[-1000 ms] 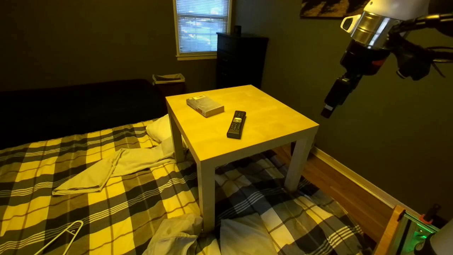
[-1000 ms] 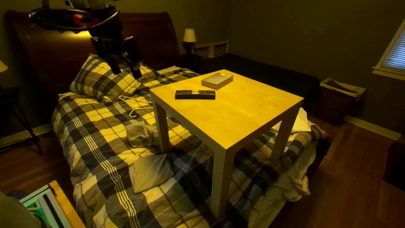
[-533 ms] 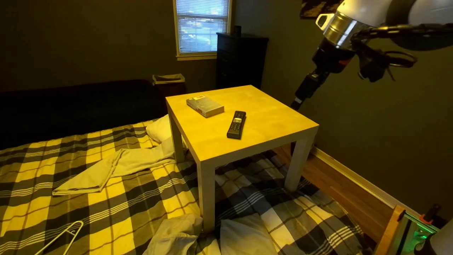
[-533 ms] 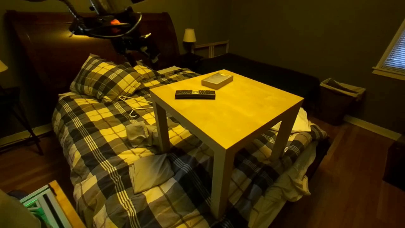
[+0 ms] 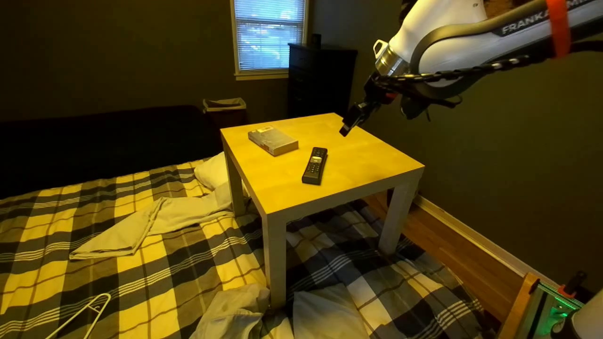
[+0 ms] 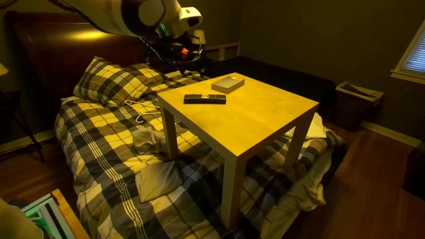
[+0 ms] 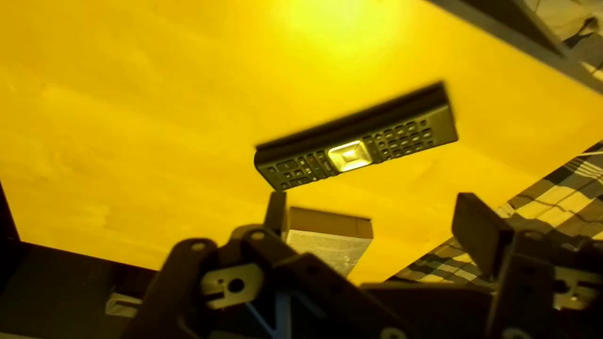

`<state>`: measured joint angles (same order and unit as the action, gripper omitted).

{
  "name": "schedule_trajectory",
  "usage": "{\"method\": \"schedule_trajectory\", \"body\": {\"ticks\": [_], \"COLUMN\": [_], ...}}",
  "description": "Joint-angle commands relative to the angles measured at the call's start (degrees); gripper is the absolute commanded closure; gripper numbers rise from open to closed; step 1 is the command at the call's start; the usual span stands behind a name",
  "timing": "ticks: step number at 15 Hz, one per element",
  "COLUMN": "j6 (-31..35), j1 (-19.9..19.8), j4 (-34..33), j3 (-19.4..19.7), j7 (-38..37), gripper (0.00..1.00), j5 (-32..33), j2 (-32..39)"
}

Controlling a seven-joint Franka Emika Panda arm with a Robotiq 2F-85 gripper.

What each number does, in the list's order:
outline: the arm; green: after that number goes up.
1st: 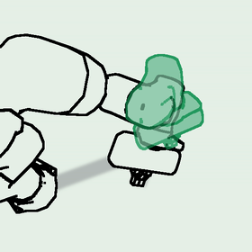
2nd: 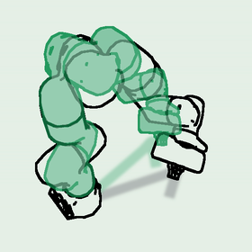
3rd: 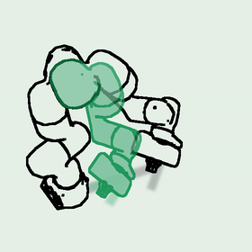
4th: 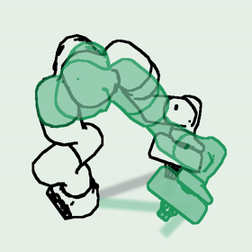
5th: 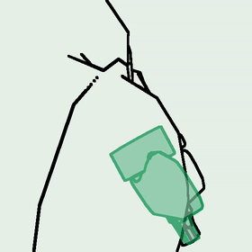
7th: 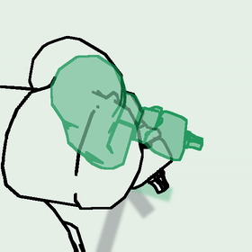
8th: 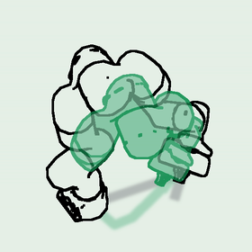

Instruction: Press a button on the remote control.

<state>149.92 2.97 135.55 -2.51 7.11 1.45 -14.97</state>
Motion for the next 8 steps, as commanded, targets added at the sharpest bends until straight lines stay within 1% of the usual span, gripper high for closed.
{"method": "schedule_trajectory", "body": {"ticks": [1,4,5,7,8], "j6": [5.66,8.99,9.85,10.88,11.14], "j1": [-1.11,-1.49,-1.56,-1.58,-1.63], "j4": [-5.78,-9.24,-10.34,-12.15,-12.91], "j3": [1.67,1.89,1.79,1.67,1.66], "j7": [0.79,0.68,0.45,0.25,0.24], "gripper": [0.42,0.65,0.74,0.88,0.96], "j5": [0.69,0.39,0.48,0.47,0.50], "j2": [9.07,14.64,16.26,18.82,19.90]}}
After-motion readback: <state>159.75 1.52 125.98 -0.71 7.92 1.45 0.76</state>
